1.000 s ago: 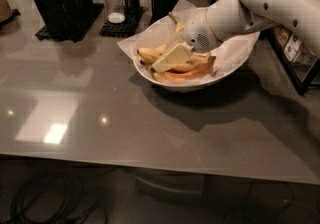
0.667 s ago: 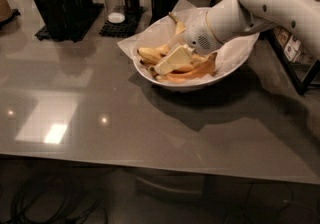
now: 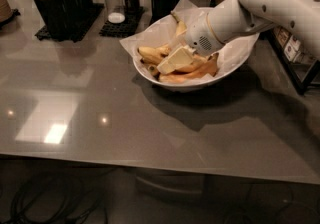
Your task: Pick banana from white bowl
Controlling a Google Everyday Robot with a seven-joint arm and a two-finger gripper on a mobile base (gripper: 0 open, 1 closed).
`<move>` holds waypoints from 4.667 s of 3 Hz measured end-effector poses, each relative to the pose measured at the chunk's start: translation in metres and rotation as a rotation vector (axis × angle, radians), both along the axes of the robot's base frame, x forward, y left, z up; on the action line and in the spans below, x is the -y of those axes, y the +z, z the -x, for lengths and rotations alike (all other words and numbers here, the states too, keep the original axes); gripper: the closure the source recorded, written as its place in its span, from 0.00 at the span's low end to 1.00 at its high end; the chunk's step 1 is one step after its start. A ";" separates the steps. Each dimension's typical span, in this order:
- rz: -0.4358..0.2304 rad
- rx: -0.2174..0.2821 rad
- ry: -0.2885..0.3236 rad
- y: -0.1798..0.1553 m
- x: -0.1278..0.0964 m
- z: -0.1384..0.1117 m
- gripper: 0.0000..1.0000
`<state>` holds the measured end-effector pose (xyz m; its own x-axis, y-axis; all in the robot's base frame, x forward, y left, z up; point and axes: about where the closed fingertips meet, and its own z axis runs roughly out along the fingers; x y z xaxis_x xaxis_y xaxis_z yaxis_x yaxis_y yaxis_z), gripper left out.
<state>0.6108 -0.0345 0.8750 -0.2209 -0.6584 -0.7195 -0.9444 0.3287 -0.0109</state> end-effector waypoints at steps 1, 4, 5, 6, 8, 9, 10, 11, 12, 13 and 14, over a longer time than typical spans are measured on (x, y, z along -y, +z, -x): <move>0.007 -0.001 -0.011 -0.001 0.003 0.000 0.54; 0.037 -0.009 -0.059 -0.014 0.010 0.005 1.00; -0.040 0.016 -0.021 0.013 0.016 0.010 1.00; -0.203 0.054 0.039 0.061 0.035 0.028 1.00; -0.476 0.037 -0.043 0.099 0.089 0.087 1.00; -0.544 0.040 -0.117 0.105 0.119 0.122 1.00; -0.544 0.040 -0.117 0.105 0.119 0.122 1.00; -0.591 0.009 -0.056 0.114 0.103 0.127 1.00; -0.640 0.053 -0.015 0.139 0.091 0.152 1.00; -0.670 0.142 -0.008 0.163 0.090 0.181 1.00; -0.712 0.185 -0.042 0.171 0.101 0.199 1.00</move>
Offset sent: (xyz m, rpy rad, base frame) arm -0.0074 -0.0245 -0.0427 -0.0622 0.0093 -0.1238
